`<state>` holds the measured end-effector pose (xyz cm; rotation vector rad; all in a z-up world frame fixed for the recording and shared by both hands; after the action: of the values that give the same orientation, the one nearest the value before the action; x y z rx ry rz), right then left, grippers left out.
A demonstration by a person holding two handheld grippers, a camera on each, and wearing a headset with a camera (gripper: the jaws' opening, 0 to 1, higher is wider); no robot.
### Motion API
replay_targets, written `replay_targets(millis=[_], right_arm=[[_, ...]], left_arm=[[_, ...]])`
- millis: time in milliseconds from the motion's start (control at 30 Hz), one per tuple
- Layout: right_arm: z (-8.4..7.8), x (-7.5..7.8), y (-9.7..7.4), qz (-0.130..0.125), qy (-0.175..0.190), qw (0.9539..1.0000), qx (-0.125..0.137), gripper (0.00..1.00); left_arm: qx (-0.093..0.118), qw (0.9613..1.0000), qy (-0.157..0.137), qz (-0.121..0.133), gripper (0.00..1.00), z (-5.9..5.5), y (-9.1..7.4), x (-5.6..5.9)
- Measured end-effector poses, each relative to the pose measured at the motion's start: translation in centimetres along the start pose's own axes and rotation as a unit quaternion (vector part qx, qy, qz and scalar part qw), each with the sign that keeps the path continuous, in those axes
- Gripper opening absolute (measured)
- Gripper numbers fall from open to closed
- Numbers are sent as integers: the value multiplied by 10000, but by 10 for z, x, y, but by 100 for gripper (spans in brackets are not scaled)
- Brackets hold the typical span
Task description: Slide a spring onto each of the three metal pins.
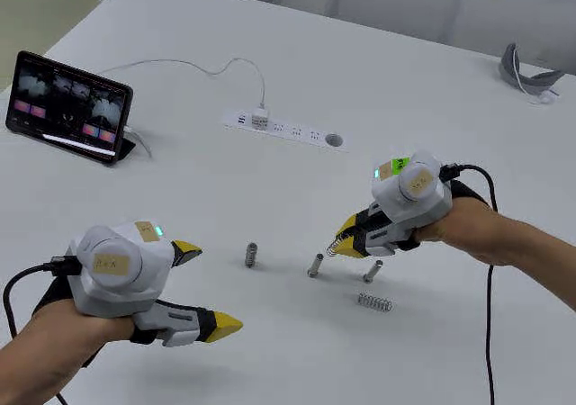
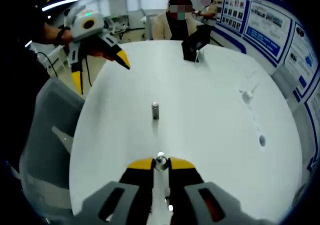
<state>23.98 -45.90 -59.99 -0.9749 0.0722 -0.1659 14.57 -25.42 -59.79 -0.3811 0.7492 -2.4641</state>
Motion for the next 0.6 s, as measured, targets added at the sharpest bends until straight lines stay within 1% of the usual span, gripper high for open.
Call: replay_targets(millis=[167,267,333,433,600], right_arm=[[0,2,6,21,-22,10000,-19,12],[1,0,9,74,-19,10000,-19,12],[0,1,13,84,-42,9999,-63,12],[-2,1,17,100,-69,9999,-116,12],[0,1,20,141,-78,9998,-116,12]], left_arm=[[12,10000,-73,59,73,-2,-2,-2],[17,9999,-108,58,73,-3,-4,-1],[27,9999,-131,52,73,-3,-4,-1],[-35,9999,-111,86,73,-5,-5,-3],[-33,9998,-145,117,73,-8,-8,-6]])
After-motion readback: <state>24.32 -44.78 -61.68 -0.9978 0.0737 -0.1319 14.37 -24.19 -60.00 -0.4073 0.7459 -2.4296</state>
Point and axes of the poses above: the centre of the closed fingertips' face, and the gripper's own axes: y roughly forward along the fingers, x roughly to its right, z roughly out of its top, the point moved 5 cm from there along -y, roughly backward along the fingers
